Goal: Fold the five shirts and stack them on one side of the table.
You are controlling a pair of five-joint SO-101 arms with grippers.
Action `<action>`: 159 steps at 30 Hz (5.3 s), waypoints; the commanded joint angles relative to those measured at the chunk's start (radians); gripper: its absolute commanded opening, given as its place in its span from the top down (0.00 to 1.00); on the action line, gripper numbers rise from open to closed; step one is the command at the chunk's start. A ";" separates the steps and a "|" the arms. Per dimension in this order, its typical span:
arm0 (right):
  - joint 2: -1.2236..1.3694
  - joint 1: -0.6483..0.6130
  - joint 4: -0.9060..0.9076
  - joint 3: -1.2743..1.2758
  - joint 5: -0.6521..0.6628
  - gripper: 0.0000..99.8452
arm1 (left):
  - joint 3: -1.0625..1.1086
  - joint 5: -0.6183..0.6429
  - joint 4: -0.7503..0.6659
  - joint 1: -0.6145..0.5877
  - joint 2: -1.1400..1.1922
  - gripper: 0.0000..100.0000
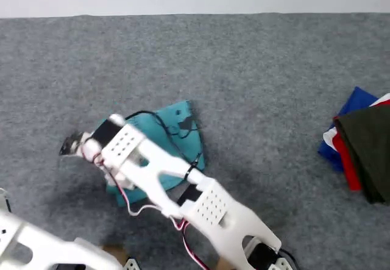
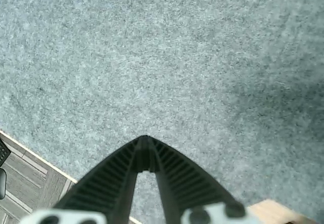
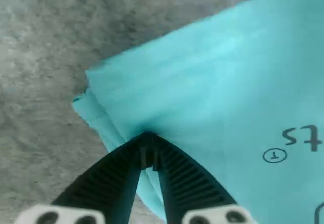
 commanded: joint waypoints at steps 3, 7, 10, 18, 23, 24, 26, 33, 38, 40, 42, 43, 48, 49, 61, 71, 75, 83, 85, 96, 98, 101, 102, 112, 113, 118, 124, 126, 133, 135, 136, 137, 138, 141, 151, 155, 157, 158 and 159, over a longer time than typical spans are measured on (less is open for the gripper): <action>-0.147 0.027 0.036 -0.044 0.011 0.99 | -0.005 -0.003 -0.017 0.000 -0.017 1.00; -0.174 0.087 0.036 -0.041 0.012 0.99 | -0.005 -0.003 -0.017 0.002 -0.017 1.00; -0.168 0.156 0.036 -0.040 0.012 0.99 | -0.005 -0.003 -0.017 0.002 -0.017 1.00; -0.044 0.340 0.002 -0.044 0.012 0.99 | -0.005 -0.005 -0.017 0.002 -0.017 1.00; 0.027 0.472 -0.001 -0.044 0.014 0.99 | -0.007 -0.005 -0.017 0.002 -0.017 1.00; 0.033 0.493 0.001 -0.044 0.014 0.99 | -0.007 -0.005 -0.017 0.002 -0.017 1.00; 0.041 0.530 0.007 -0.044 0.014 0.99 | -0.007 -0.005 -0.017 0.002 -0.017 1.00; 0.004 0.544 0.027 -0.060 0.012 0.99 | -0.008 -0.005 -0.017 0.002 -0.017 1.00; -0.101 0.433 0.025 -0.061 0.012 0.99 | -0.007 -0.006 -0.017 0.002 -0.017 1.00; -0.140 0.383 0.024 -0.061 0.011 0.99 | -0.008 -0.006 -0.017 0.002 -0.017 1.00; -0.170 0.334 0.019 -0.061 0.008 0.99 | -0.008 -0.021 -0.017 0.002 -0.017 1.00; -0.179 0.312 0.018 -0.061 0.008 0.99 | -0.007 -0.032 -0.017 0.002 -0.017 1.00; -0.170 0.217 0.015 -0.057 0.005 0.99 | -0.007 -0.040 -0.017 0.000 -0.017 1.00; -0.157 0.199 0.015 -0.057 0.005 0.99 | -0.007 -0.040 -0.017 0.000 -0.017 1.00; -0.054 0.036 0.025 -0.060 0.005 0.99 | -0.005 -0.040 -0.017 -0.002 -0.017 1.00; -0.223 0.200 0.025 -0.061 0.008 0.99 | -0.005 -0.040 -0.017 0.000 -0.017 1.00; -0.277 0.297 0.038 -0.061 -0.049 0.99 | -0.005 -0.040 -0.017 0.000 -0.017 1.00; -0.421 0.390 0.039 -0.025 -0.206 0.99 | -0.010 -0.040 -0.017 0.002 -0.017 1.00; -0.464 0.415 0.039 0.025 -0.267 0.99 | -0.010 -0.040 -0.018 0.002 -0.017 1.00; -0.716 0.495 0.035 0.404 -0.552 0.97 | 0.007 -0.035 -0.044 0.002 -0.017 1.00; -0.725 0.498 0.030 0.442 -0.585 0.97 | 0.018 -0.035 -0.044 0.002 -0.017 1.00; -0.710 0.495 0.005 0.468 -0.664 0.96 | 0.045 -0.035 -0.046 0.002 -0.017 1.00; -0.693 0.495 -0.013 0.470 -0.678 0.94 | 0.051 -0.035 -0.046 0.002 -0.017 1.00; -0.458 0.479 -0.189 0.468 -0.740 0.62 | 0.048 -0.035 -0.068 0.002 -0.020 1.00; -0.437 0.478 -0.209 0.468 -0.740 0.62 | 0.048 -0.035 -0.068 0.002 -0.020 1.00; -0.349 0.460 -0.298 0.466 -0.741 0.62 | 0.050 -0.035 -0.068 0.002 -0.018 1.00; -0.271 0.426 -0.343 0.465 -0.743 0.62 | 0.051 -0.035 -0.068 0.002 -0.018 1.00; -0.251 0.417 -0.341 0.465 -0.743 0.62 | 0.053 -0.035 -0.068 0.002 -0.018 1.00; -0.226 0.412 -0.309 0.465 -0.741 0.74 | 0.053 -0.035 -0.068 0.002 -0.018 1.00; -0.228 0.414 -0.302 0.465 -0.740 0.84 | 0.051 -0.037 -0.068 0.002 -0.018 1.00; -0.228 0.415 -0.300 0.465 -0.736 0.89 | 0.051 -0.037 -0.068 0.002 -0.018 1.00; -0.228 0.418 -0.292 0.465 -0.736 0.94 | 0.051 -0.037 -0.068 0.002 -0.018 1.00; -0.228 0.423 -0.282 0.465 -0.736 0.98 | 0.050 -0.037 -0.068 0.002 -0.018 1.00; -0.234 0.430 -0.231 0.462 -0.735 0.98 | 0.050 -0.037 -0.068 0.002 -0.018 1.00; -0.380 0.509 -0.119 0.407 -0.528 0.99 | 0.048 -0.037 -0.068 0.002 -0.018 1.00; -0.400 0.590 -0.137 0.405 -0.299 0.99 | 0.048 -0.038 -0.068 0.003 -0.018 1.00; -0.400 0.638 -0.165 0.405 -0.158 0.99 | 0.048 -0.038 -0.068 0.003 -0.018 1.00; -0.400 0.664 -0.191 0.405 -0.092 0.99 | 0.048 -0.038 -0.068 0.003 -0.018 1.00; -0.400 0.690 -0.220 0.405 -0.029 0.99 | 0.048 -0.038 -0.068 0.003 -0.018 1.00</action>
